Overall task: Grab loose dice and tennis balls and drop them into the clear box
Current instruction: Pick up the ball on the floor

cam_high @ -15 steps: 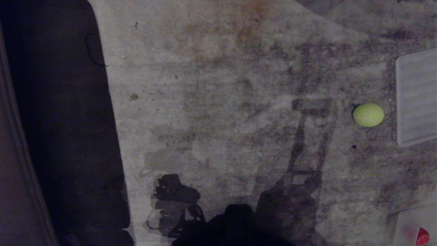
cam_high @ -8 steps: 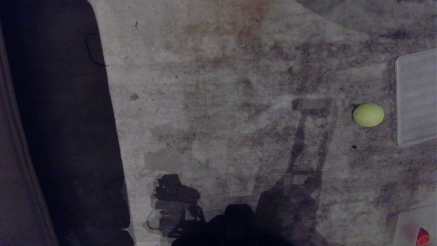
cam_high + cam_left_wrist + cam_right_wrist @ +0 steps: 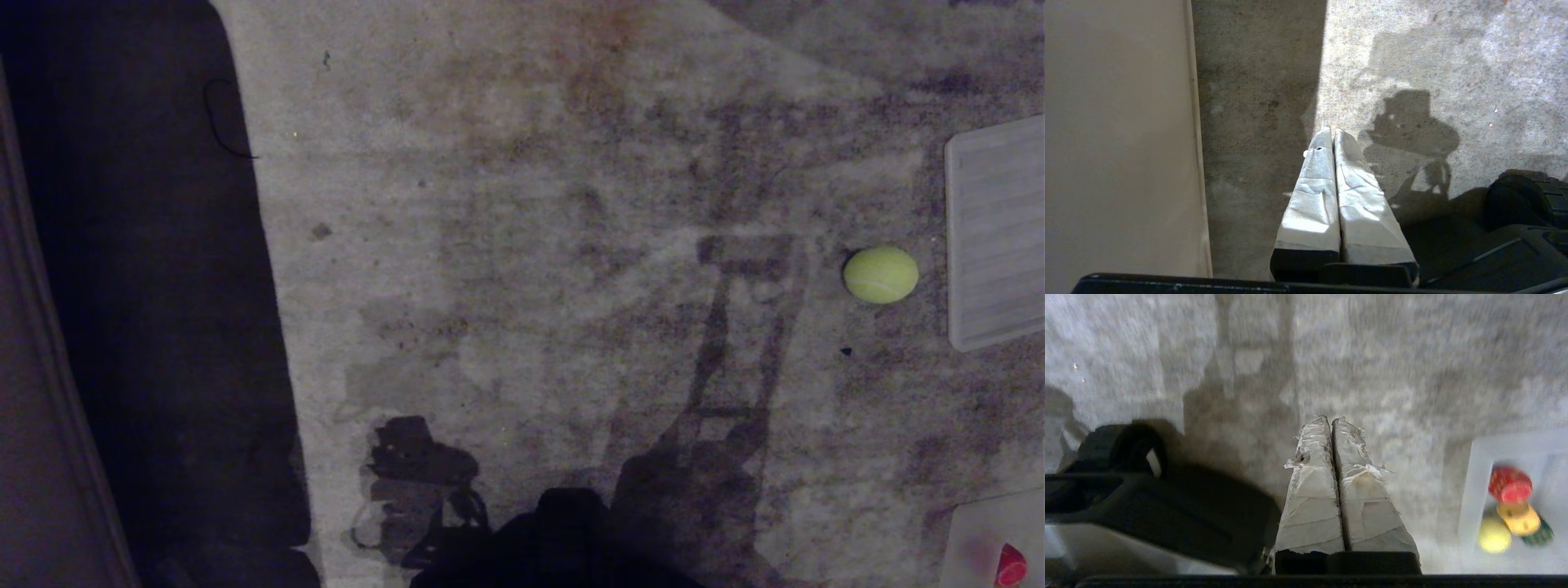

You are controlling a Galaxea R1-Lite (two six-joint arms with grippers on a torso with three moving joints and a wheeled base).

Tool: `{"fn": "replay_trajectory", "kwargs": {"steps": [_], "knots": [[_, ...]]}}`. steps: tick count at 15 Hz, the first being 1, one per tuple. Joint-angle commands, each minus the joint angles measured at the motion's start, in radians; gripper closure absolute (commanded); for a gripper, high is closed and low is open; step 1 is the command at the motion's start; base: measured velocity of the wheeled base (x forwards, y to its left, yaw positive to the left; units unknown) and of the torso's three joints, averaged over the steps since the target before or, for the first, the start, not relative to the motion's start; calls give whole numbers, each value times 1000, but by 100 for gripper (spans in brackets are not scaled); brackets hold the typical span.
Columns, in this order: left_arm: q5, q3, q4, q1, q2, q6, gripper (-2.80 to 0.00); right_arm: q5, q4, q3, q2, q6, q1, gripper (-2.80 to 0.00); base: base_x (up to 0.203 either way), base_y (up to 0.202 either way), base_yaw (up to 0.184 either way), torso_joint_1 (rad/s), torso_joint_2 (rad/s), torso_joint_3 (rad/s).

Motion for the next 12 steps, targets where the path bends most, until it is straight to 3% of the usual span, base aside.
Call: {"fn": "replay_trajectory", "kwargs": {"steps": [1, 5, 9, 12], "knots": [[1, 2, 0, 0, 0, -1, 0, 1, 6, -84, 185, 5, -1, 0, 0, 0, 0, 0, 0, 0], [1, 2, 0, 0, 0, -1, 0, 1, -85, -201, 556, 42, 1, 0, 0, 0, 0, 0, 0, 0], [1, 2, 0, 0, 0, -1, 0, -11, -421, -247, 982, 92, 0, 0, 0, 0, 0, 0, 0, 0], [1, 2, 0, 0, 0, -1, 0, -57, -636, -292, 1180, 115, 9, 0, 0, 0, 0, 0, 0, 0]]}}
